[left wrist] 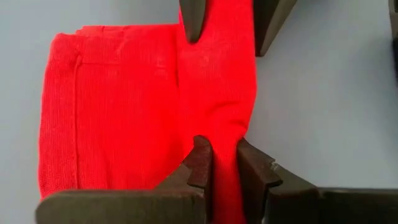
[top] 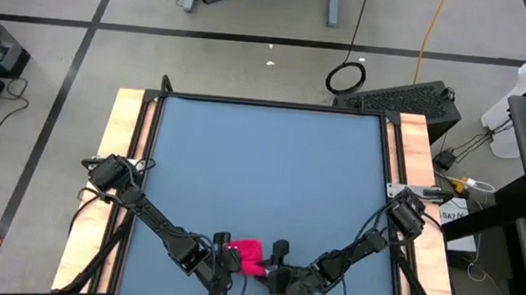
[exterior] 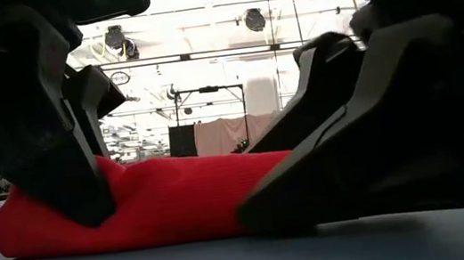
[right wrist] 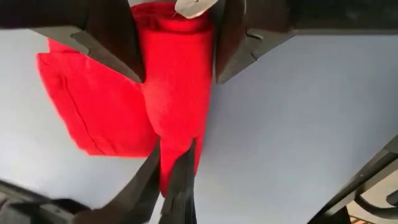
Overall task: Roll towel
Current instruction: Roll the red towel
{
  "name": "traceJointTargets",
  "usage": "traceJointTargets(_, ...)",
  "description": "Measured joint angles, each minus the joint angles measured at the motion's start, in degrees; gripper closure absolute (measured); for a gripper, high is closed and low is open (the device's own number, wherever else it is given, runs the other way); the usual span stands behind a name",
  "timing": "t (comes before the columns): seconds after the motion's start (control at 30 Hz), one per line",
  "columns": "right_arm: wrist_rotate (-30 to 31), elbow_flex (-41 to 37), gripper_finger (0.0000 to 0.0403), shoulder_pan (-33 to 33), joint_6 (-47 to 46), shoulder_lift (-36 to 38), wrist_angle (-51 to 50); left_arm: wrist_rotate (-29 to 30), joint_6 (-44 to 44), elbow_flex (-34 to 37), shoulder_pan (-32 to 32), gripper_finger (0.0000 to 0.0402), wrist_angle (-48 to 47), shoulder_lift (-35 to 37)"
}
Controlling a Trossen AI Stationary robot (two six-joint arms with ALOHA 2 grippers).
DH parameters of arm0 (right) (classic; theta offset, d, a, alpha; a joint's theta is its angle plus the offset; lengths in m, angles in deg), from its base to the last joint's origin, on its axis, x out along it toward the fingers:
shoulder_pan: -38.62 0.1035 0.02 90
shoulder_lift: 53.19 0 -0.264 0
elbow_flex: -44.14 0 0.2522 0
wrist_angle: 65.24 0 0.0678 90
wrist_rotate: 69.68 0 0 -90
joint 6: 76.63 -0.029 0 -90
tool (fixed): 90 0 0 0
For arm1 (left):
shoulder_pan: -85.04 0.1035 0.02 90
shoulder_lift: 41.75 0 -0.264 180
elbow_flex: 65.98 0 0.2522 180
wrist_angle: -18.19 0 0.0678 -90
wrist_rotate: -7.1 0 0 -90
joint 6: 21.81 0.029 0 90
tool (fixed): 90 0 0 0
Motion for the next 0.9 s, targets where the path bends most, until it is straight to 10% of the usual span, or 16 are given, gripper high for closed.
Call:
traceJointTargets(0.43,-2.3,0.2,0.0259,-0.6,-12.7,0.3,-4.4,1.8,0.1,0.1,-0.2,0.0333,0.1,0.0)
traceJointTargets(0.9,-4.7,0.1,0.0321,-0.7,-26.4,0.3,-4.2,6.6,3.6,0.2,-3.4,0.0072,-1.8,2.3)
